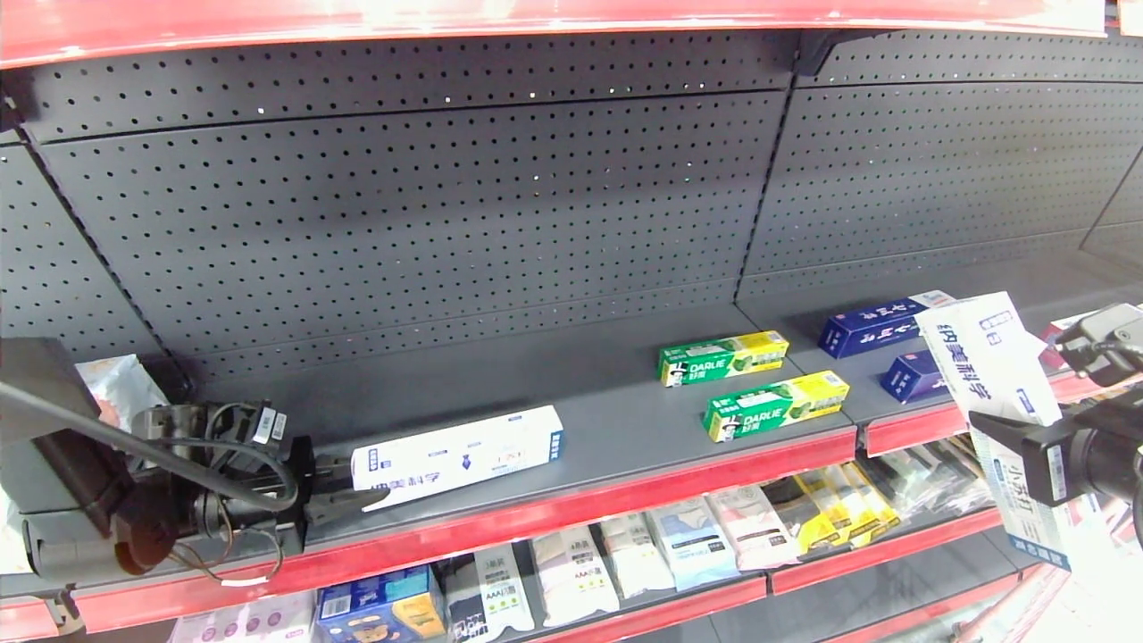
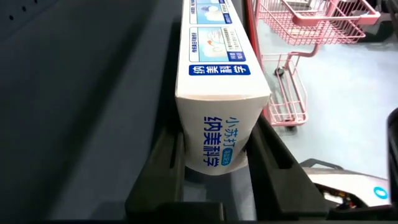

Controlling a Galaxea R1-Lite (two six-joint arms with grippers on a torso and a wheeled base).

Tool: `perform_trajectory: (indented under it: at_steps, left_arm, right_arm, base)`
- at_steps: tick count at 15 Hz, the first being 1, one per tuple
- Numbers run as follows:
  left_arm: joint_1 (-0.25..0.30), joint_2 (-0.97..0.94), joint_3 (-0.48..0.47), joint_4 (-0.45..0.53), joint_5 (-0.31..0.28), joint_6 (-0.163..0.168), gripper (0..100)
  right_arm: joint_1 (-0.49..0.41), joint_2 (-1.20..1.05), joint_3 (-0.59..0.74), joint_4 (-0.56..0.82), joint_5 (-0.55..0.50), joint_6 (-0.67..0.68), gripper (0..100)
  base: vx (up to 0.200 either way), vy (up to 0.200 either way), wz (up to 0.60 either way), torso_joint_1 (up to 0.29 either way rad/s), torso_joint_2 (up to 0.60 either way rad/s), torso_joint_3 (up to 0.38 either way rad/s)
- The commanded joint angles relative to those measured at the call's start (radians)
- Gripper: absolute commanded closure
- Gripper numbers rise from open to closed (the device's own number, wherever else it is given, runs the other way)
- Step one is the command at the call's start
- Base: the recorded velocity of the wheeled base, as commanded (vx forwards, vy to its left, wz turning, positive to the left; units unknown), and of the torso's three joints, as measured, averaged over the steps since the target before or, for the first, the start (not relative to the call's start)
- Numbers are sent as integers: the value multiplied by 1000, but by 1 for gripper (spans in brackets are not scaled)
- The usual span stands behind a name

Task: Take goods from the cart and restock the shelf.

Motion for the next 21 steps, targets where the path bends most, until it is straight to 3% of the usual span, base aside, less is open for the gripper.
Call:
perform_trajectory:
  at_steps: [1, 5, 7, 10, 21]
  left_arm:
    - [1, 73, -4, -70, -16, -9, 100]
    - [-2, 81, -12, -87, -34, -20, 100]
    - [-2, 81, -35, -88, -56, -49, 100]
    - [-2, 81, -41, -85, -80, -55, 100]
    - [-8, 71, -35, -90, -82, -66, 100]
  right_arm:
    - [0, 1, -2, 0, 1, 1, 100]
    - [0, 2, 0, 0, 1, -1, 100]
    - [0, 8, 0, 0, 1, 1, 100]
    - [2, 8, -2, 0, 1, 1, 100]
    - [2, 8, -3, 0, -9, -2, 100]
  base:
    - [0, 0, 0, 0, 0, 0]
    - [0, 0, 0, 0, 0, 0]
    - [0, 0, 0, 0, 0, 0]
    - [0, 0, 0, 0, 0, 0]
    - [0, 0, 0, 0, 0, 0]
